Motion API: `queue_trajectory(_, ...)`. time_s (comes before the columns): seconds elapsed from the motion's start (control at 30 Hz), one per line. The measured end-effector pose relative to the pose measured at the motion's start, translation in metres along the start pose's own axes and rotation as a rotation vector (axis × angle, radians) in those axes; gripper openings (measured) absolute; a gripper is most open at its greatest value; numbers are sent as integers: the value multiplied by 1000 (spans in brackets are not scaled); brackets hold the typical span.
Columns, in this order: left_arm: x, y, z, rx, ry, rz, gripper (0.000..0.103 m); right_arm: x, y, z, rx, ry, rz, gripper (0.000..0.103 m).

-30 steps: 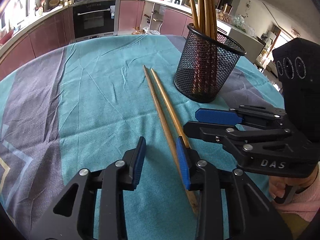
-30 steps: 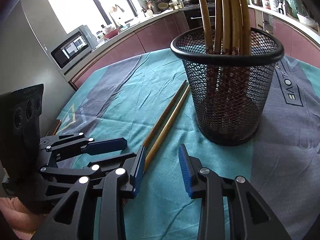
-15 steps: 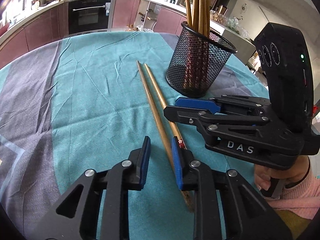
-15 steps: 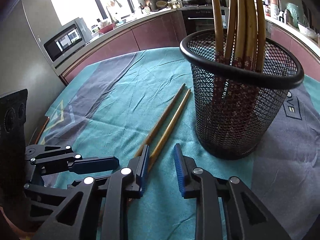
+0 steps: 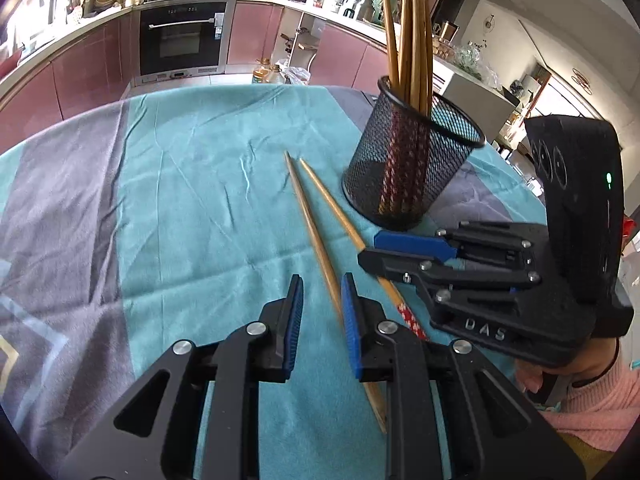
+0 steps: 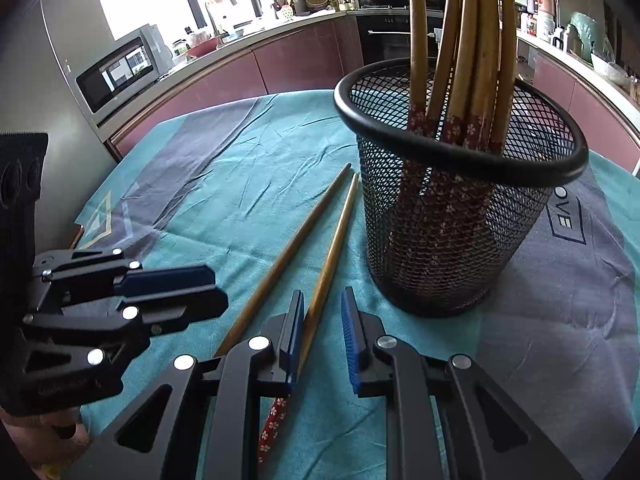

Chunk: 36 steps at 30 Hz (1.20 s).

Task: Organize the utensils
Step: 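Close the left gripper on one loose chopstick while the right gripper closes on the other, then lift both grasped chopsticks and tilt them upright with both grippers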

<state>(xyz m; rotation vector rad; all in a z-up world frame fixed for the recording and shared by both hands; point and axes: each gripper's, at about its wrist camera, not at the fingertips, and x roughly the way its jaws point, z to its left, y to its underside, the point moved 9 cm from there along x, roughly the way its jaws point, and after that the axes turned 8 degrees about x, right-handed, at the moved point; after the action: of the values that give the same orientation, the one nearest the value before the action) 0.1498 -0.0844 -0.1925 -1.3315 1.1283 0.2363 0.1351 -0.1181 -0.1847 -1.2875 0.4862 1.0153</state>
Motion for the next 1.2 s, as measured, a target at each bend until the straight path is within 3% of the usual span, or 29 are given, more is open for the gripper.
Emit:
queue_trajectory(0.4,38,-28,2,38,-32,66,19,-4,2,-4,9,-10,-5,17)
queue_trajectory(0.67,52,-29,4,10,-51,77,11,-5,2,-9,27,-18,-14,11)
queue_trajectory(0.97,41,-12,7,-45,-48,63,8,-17,4,-16,117,-91,-34,6)
queue_trajectory(1.2,29,6,-6,-35,-36,71,8,-22,16,-4,55,-109,7,7)
